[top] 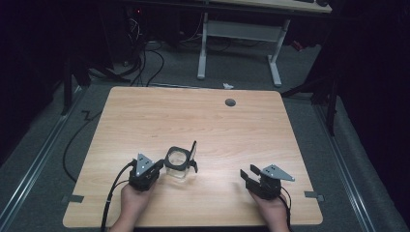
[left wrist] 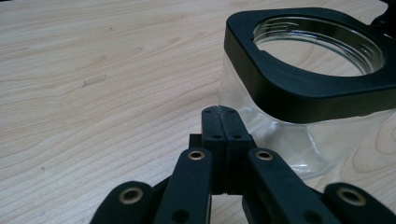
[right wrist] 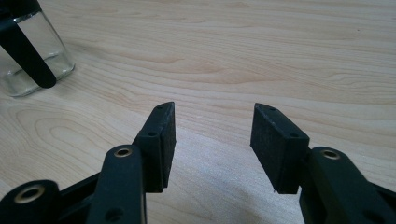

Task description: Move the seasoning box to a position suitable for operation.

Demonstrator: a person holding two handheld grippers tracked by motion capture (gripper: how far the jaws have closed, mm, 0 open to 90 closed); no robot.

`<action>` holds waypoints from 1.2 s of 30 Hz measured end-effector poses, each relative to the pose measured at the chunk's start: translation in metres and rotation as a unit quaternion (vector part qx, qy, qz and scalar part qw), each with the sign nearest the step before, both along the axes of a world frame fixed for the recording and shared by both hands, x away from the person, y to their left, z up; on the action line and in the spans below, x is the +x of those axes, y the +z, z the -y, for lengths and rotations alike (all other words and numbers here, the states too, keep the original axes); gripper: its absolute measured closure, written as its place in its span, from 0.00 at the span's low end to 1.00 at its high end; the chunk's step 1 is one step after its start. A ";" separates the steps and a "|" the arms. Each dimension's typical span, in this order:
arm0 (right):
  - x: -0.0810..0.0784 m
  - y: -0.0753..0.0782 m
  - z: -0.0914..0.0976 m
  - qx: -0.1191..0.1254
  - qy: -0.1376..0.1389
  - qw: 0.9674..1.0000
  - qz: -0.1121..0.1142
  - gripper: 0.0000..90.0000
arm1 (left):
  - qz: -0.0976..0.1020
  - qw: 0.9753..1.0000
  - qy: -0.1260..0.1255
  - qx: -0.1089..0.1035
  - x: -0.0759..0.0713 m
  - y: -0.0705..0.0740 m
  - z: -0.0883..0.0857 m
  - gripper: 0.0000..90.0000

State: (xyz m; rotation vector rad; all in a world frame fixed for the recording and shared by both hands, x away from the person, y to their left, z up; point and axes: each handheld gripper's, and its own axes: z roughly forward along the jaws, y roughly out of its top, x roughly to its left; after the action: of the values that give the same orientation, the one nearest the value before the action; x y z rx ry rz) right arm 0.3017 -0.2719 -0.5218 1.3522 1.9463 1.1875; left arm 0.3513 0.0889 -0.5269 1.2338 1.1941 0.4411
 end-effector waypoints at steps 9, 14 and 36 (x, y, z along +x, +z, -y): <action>0.000 0.000 -0.001 -0.001 0.002 1.000 -0.001 0.56 | 0.001 1.000 -0.002 -0.001 -0.001 0.000 0.000 1.00; 0.000 -0.001 -0.001 0.000 0.001 1.000 -0.001 0.56 | 0.002 1.000 -0.004 0.001 -0.001 0.000 0.001 1.00; 0.000 -0.001 -0.001 0.001 0.000 1.000 -0.001 0.56 | -0.001 1.000 -0.030 -0.004 -0.020 0.003 0.010 1.00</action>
State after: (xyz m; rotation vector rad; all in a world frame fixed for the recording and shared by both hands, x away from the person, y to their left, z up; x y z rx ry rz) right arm 0.3016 -0.2706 -0.5227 1.3554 1.9473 1.1893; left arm 0.3308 0.0788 -0.5238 1.2605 1.1556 0.3916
